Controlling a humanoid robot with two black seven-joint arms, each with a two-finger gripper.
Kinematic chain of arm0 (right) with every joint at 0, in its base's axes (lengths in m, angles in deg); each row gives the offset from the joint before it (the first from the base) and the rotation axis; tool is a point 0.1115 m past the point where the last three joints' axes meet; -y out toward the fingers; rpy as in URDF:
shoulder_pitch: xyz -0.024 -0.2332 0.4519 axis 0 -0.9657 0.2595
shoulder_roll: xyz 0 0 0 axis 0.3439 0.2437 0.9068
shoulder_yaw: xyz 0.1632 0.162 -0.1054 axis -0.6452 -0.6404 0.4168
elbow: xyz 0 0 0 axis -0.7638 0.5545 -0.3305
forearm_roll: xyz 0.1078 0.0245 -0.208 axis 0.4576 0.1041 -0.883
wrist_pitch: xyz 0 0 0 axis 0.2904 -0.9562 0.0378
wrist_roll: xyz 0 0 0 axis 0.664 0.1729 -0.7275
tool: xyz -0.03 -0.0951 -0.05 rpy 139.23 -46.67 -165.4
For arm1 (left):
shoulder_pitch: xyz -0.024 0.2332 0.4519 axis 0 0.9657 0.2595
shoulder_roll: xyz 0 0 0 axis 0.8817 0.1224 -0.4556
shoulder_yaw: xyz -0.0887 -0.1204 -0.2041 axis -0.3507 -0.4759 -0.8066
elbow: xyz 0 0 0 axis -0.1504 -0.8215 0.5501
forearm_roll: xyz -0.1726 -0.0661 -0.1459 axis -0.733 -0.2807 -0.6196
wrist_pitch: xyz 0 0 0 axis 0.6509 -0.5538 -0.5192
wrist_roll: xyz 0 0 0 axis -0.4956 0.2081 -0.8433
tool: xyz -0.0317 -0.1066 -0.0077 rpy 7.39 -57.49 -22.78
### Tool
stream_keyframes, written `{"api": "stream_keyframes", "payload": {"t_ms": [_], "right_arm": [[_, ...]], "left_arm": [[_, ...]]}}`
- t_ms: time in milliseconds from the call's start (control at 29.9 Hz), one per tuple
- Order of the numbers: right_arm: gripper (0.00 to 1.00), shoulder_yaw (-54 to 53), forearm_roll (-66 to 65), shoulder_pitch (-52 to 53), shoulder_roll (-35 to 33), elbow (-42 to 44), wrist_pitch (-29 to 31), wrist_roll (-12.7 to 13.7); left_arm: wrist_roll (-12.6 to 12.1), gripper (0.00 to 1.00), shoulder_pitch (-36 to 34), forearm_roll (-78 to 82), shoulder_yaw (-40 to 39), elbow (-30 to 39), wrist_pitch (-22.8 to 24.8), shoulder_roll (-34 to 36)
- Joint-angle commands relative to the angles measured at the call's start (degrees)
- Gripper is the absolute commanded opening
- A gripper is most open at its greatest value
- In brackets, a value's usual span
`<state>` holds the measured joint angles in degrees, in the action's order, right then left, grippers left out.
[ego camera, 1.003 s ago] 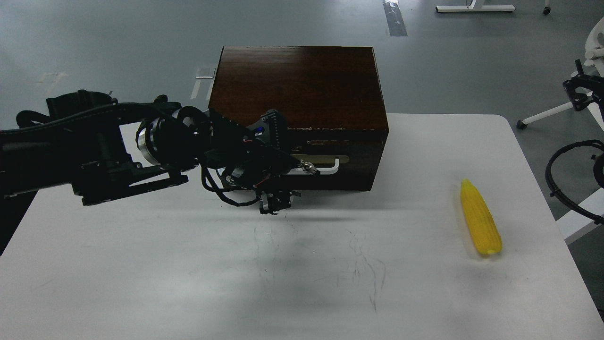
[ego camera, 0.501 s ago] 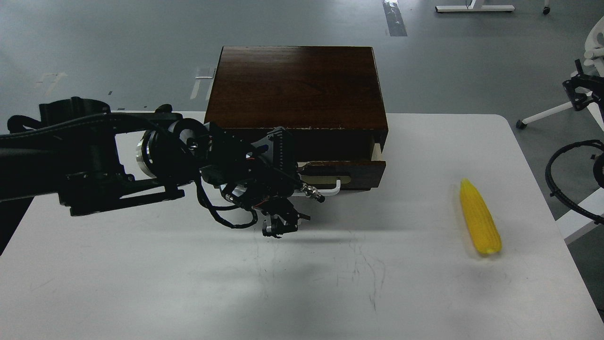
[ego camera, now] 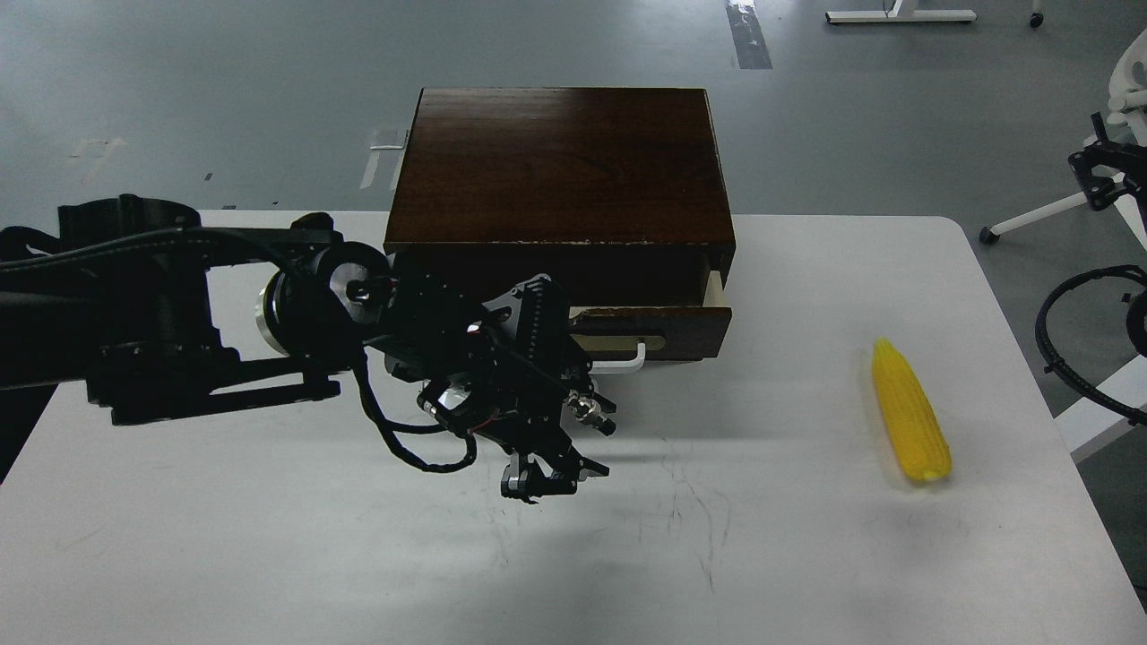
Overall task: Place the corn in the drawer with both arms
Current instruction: 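Pull the drawer handle toward the robot with the left gripper, then release the handle and lift the left arm away from the box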
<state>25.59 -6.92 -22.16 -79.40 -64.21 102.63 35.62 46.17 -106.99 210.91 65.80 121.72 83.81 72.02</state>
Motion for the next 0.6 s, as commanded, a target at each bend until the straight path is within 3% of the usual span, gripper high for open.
{"api": "stream_keyframes", "payload": {"t_ms": [0, 100, 134, 167, 334, 568], "right_arm": [[1.00, 0.0, 0.0, 0.0, 0.0, 0.1, 0.0, 0.0], [1.00, 0.0, -0.1, 0.0, -0.1, 0.6, 0.0, 0.0], [1.00, 0.4, -0.2, 0.0, 0.0, 1.6, 0.0, 0.0], [1.00, 1.0, -0.3, 0.0, 0.0, 2.5, 0.0, 0.0], [1.00, 5.7, -1.9, 0.2, -1.6, 2.1, 0.0, 0.1], [1.00, 19.6, -9.2, 6.1, -6.2, 1.8, 0.0, -0.1]], "left_arm": [[0.0, 0.60, -1.5, 0.0, -0.8, 0.0, 0.0, 0.7], [-0.3, 0.77, -2.3, -6.1, -5.0, -0.5, 0.0, 2.0], [-0.2, 0.91, -2.4, -12.3, -7.8, -1.0, 0.0, 2.7], [-0.3, 0.98, -2.4, -19.0, -10.0, -1.9, 0.0, 3.2], [-0.4, 0.98, -2.0, -42.1, -15.5, -6.5, 0.0, 5.2], [-0.9, 0.98, 4.9, -82.0, -24.8, -15.0, 0.0, 7.1]]}}
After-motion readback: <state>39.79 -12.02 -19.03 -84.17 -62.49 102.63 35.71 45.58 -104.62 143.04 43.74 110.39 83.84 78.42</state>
